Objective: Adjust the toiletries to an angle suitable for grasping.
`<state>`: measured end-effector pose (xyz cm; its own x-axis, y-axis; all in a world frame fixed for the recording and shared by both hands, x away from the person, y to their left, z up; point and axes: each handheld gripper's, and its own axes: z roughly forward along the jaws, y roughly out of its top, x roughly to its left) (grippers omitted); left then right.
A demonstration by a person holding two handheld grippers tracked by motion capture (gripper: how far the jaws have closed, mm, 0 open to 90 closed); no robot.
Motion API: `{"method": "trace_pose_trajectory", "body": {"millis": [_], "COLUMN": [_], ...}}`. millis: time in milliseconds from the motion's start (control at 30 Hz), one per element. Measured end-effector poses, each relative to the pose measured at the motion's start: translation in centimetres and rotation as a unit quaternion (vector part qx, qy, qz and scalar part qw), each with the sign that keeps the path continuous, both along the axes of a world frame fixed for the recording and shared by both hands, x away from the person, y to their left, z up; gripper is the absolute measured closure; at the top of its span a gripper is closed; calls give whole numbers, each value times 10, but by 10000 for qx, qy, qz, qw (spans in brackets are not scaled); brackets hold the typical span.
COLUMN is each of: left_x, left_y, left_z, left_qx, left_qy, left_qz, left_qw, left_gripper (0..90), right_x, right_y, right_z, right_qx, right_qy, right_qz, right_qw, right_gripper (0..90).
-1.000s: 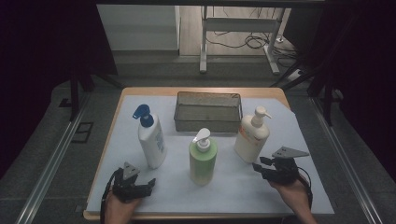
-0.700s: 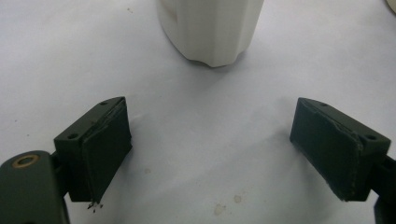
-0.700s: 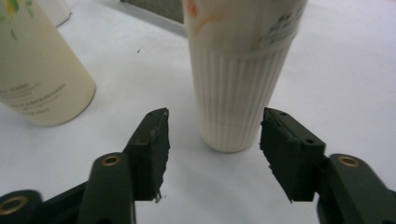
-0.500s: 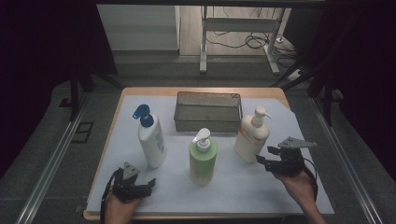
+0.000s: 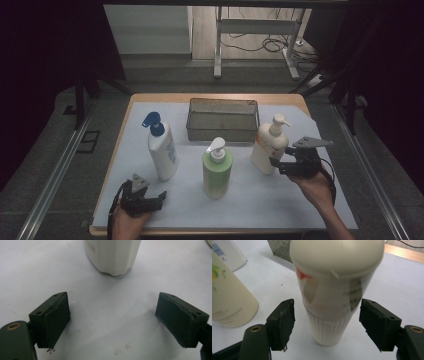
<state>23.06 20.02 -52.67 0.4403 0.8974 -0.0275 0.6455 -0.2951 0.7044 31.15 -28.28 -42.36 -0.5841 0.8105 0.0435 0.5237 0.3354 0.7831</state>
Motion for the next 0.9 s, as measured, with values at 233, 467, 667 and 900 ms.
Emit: {"method": "trace_pose_trajectory", "body": {"millis": [233, 467, 667, 900], "left_x": [0, 0, 0, 0], "left_y": [0, 0, 0, 0], "left_z": [0, 0, 0, 0], "left_qx": [-2, -2, -3, -2], "left_qy": [3, 4, 5, 7], "left_qz": [0, 0, -1, -1], "left_qw": [10000, 10000, 10000, 10000], "left_gripper": [121, 121, 121, 121], "right_x": [10, 19, 27, 30], "right_y": [7, 13, 20, 22], "right_z": [3, 7, 9, 12], "right_qx": [12, -29, -103, -201], "right_qy": [-18, 7, -14, 25], "right_qz": [30, -10, 19, -9], "right_qw": [10000, 10000, 9999, 9998], "right_gripper": [265, 270, 293, 348]}}
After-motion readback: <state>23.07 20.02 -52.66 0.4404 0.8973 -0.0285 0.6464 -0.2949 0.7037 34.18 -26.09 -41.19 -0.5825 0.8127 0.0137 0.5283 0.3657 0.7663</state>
